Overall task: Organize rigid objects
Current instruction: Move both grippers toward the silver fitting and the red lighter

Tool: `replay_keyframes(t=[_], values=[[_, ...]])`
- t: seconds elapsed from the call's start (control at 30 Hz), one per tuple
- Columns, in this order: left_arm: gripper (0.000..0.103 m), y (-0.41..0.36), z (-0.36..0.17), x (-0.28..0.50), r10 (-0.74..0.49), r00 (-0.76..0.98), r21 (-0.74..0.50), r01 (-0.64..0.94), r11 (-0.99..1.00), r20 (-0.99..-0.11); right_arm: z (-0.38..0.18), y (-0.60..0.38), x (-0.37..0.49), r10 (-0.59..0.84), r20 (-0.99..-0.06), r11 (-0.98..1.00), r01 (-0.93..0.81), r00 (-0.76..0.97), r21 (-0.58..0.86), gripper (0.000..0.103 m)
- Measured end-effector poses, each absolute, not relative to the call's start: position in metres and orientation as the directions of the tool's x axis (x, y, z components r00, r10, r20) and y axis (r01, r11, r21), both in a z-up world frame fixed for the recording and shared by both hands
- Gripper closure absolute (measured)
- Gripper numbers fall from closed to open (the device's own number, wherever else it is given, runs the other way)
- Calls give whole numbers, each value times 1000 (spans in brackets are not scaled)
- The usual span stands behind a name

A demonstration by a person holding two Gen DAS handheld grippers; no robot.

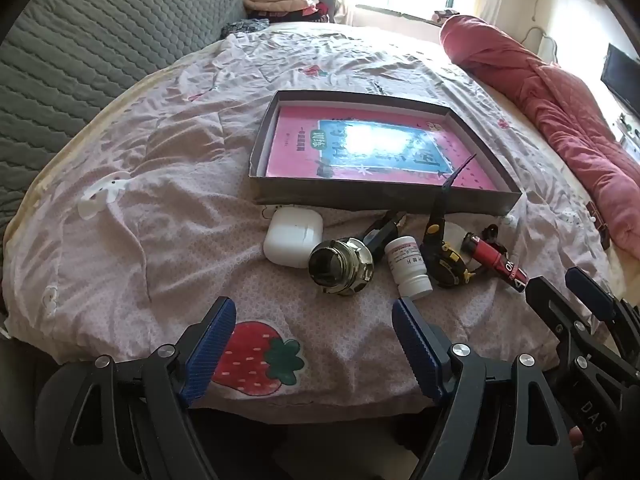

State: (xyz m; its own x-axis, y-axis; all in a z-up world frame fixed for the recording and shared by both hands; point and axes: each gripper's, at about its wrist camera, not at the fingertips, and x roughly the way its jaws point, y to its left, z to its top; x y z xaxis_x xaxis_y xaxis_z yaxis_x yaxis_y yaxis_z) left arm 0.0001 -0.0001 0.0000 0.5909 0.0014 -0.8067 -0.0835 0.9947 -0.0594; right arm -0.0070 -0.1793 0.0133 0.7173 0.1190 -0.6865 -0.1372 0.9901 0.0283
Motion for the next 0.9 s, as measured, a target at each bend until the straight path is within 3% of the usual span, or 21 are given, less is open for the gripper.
replay_keyframes(t=[0.9], values=[[22, -2, -7, 2, -6, 566, -58, -75, 996, -825, 12, -185, -4, 104, -691, 992, -123, 716, 22, 40]])
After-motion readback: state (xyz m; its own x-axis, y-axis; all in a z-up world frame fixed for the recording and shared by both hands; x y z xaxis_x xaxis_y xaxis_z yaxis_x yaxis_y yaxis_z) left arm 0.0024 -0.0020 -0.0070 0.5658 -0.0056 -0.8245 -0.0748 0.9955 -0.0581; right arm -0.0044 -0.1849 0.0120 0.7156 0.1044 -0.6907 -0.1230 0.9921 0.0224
